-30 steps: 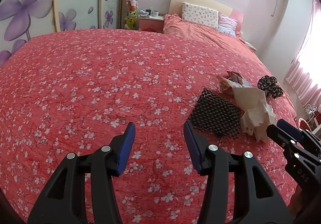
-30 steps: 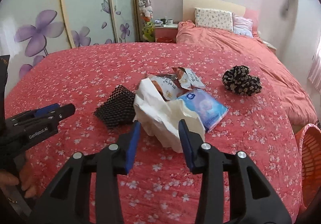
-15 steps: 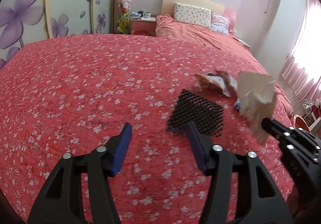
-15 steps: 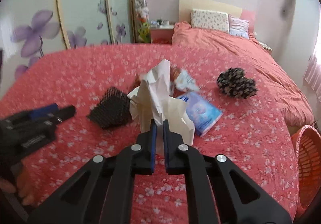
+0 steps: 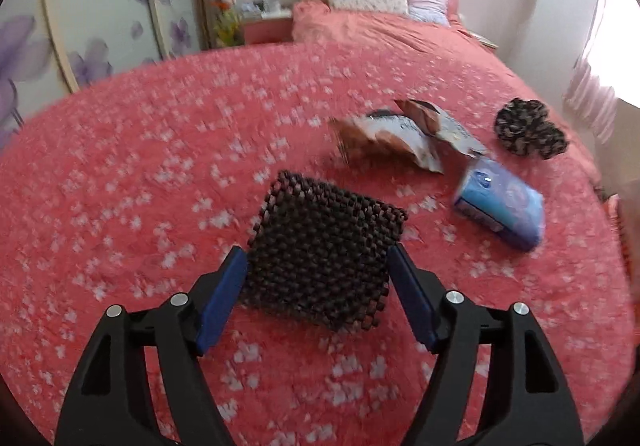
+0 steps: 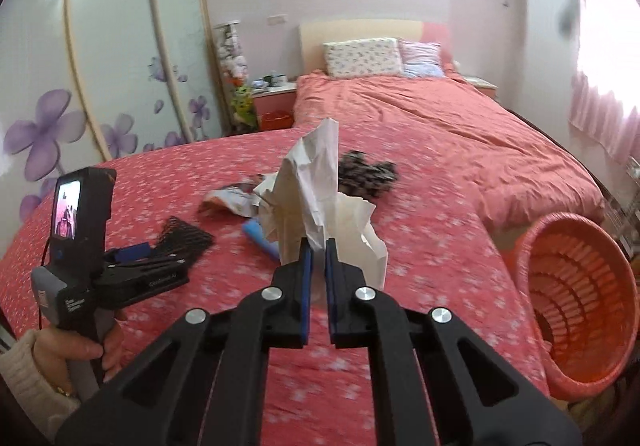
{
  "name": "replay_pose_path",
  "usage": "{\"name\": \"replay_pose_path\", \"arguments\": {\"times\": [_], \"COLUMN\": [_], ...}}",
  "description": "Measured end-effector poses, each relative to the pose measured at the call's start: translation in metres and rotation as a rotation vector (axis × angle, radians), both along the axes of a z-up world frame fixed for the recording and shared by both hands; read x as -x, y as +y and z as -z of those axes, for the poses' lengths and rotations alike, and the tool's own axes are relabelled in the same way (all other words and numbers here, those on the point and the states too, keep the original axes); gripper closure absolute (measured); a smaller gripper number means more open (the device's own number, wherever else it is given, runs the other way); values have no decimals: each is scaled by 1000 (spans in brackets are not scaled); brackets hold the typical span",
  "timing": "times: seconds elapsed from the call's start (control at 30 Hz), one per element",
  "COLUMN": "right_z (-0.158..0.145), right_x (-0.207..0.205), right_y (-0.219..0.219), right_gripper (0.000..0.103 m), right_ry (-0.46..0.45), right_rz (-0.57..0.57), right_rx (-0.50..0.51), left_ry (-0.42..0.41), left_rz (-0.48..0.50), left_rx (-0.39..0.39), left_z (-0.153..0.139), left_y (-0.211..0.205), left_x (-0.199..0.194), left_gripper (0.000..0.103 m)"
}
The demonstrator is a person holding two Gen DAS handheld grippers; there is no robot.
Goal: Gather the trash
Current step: 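Carry the tissue and mesh pad over the orange basket and open both tools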
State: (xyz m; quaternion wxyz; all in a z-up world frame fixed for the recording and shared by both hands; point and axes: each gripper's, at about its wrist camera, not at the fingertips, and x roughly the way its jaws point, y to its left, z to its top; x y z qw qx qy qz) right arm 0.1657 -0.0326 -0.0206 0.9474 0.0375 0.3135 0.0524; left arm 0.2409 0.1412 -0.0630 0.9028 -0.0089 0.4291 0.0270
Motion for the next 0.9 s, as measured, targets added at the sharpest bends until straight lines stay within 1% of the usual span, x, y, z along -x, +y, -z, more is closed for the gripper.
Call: {"name": "replay_pose_path", "arguments": {"times": [0.1, 0.13, 0.17, 0.2, 0.23, 0.27, 0.37, 0.5, 0.67, 0.9], "right_z": [4, 5, 7, 8, 9, 10, 10, 8, 4, 0], "right_x": [3, 5, 6, 8, 9, 11, 18, 29, 41, 60], "right_y": [-17, -24, -30, -37, -41, -47, -63, -84, -108, -139], "right_gripper": [96, 96, 96, 96, 96, 96, 96, 96, 96, 96], "right_ry": [7, 10, 11, 13, 14, 16, 14, -1, -23, -44], "right_rz": [35, 48, 61, 74, 81, 93, 120, 159, 207, 279], "right_rx": [-16, -24, -32, -41, -46, -54, -57, -68, -83, -92], "left_ry": [-2, -6, -9, -13, -17, -19, -31, -61, -110, -176], "left_rz": [-9, -8, -9, -10, -4, -5, 5, 29, 106, 245], "left_rx": [2, 0, -8, -16, -15, -15, 10, 29, 53, 129], "left_z": [0, -1, -1, -3, -3, -4, -5, -12, -33, -66], "left_y": [-2, -3, -3, -5, -5, -5, -3, -13, -43, -101], "left_x": [-1, -1, 0, 1, 2, 3, 6, 14, 30, 55], "left_gripper": [38, 46, 59, 65, 81, 88, 93, 93, 93, 93]}}
